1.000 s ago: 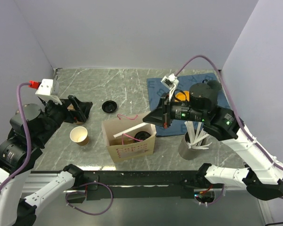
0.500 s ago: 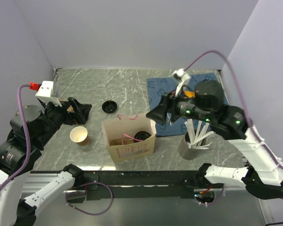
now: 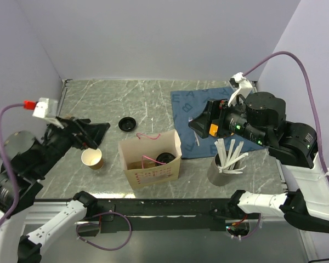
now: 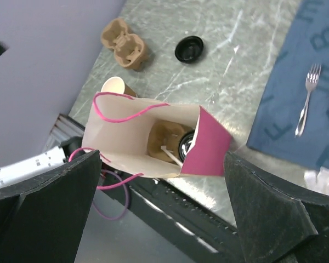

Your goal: Pack the takeout coffee

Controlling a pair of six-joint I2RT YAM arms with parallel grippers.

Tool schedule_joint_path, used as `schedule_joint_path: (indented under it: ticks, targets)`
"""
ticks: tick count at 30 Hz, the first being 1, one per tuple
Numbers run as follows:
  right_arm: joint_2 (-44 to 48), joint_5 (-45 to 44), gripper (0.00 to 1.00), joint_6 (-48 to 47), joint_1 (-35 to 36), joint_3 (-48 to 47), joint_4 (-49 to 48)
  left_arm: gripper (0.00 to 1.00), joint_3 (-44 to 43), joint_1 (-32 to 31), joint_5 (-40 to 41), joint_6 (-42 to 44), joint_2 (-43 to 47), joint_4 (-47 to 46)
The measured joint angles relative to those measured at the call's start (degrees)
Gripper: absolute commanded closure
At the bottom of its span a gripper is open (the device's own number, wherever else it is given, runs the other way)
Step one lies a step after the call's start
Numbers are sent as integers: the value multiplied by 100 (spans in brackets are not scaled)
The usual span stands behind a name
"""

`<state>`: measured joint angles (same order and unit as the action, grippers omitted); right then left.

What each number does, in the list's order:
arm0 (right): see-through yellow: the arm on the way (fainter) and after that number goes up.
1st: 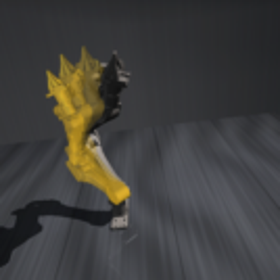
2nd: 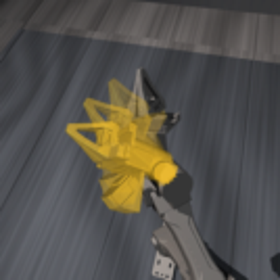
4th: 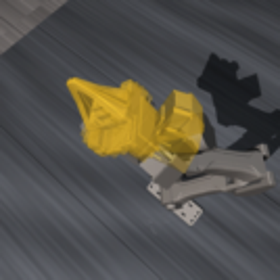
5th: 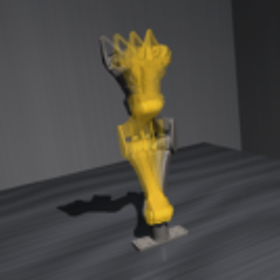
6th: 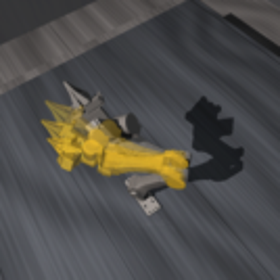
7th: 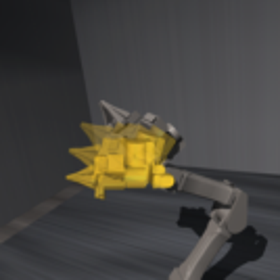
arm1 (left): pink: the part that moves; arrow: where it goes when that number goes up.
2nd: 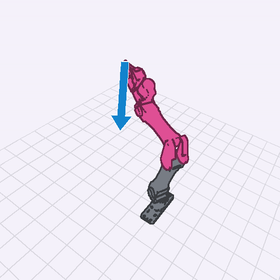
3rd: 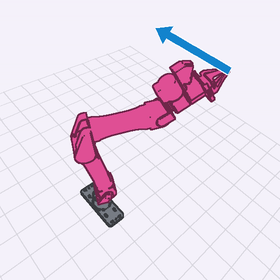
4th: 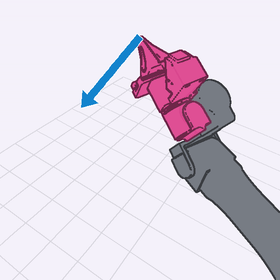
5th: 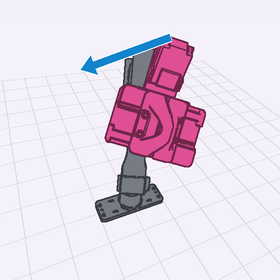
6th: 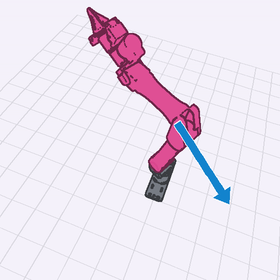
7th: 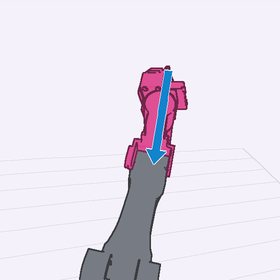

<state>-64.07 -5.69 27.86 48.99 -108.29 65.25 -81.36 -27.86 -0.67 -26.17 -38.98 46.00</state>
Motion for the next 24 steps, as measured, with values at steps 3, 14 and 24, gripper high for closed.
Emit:
schedule_joint_path:
  ticks: [3, 14, 24]
  targets:
    - [59, -168, 0, 396, 0, 216, 76, 3, 136, 0, -175, -365, 293, -251]
    - [74, -286, 0, 505, 0, 715, 70, 3, 313, 0, -490, -1110, 411, -376]
    - [101, -291, 0, 267, 0, 715, -109, 3, 398, 0, -446, -1263, 415, -415]
